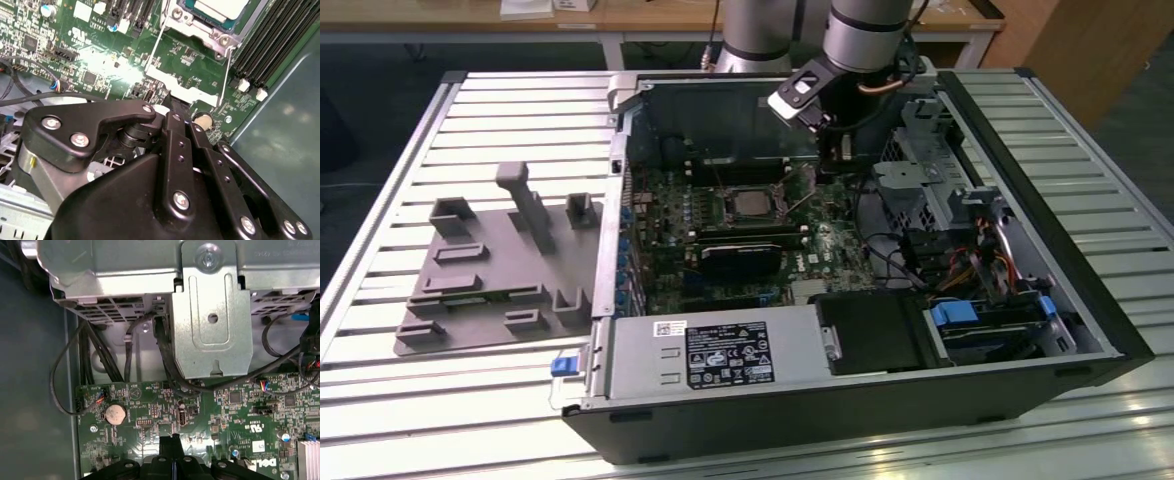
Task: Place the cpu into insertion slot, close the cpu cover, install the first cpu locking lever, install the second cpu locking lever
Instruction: 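Close the cpu cover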
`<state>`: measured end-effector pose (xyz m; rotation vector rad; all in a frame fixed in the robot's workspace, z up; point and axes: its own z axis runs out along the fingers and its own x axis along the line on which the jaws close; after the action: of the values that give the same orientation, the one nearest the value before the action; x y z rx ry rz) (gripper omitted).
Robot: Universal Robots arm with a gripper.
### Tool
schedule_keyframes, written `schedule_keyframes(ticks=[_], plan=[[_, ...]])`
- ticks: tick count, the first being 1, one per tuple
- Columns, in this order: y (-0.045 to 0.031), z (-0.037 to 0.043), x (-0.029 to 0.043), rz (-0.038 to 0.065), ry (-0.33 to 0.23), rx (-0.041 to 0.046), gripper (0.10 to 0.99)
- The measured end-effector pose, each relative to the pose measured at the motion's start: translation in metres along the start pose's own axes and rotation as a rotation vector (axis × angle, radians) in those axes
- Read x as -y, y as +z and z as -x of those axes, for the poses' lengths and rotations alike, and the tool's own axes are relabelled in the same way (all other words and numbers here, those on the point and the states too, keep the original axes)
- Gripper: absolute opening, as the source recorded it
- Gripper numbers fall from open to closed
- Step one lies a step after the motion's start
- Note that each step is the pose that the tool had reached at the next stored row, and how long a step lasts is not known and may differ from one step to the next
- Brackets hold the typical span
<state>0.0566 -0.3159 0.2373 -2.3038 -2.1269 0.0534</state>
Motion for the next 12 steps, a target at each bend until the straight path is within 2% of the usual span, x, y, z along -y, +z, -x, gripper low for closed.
schedule_keyframes(ticks=[1,8,12], plan=[[0.0000,0.0000,0.0000,-0.004,0.000,0.0003,0.102],[0.0001,0.0000,0.0005,-0.004,0.000,0.0002,0.102],[0.0002,0.0004,0.0060,-0.002,0.000,-0.0015,0.102]])
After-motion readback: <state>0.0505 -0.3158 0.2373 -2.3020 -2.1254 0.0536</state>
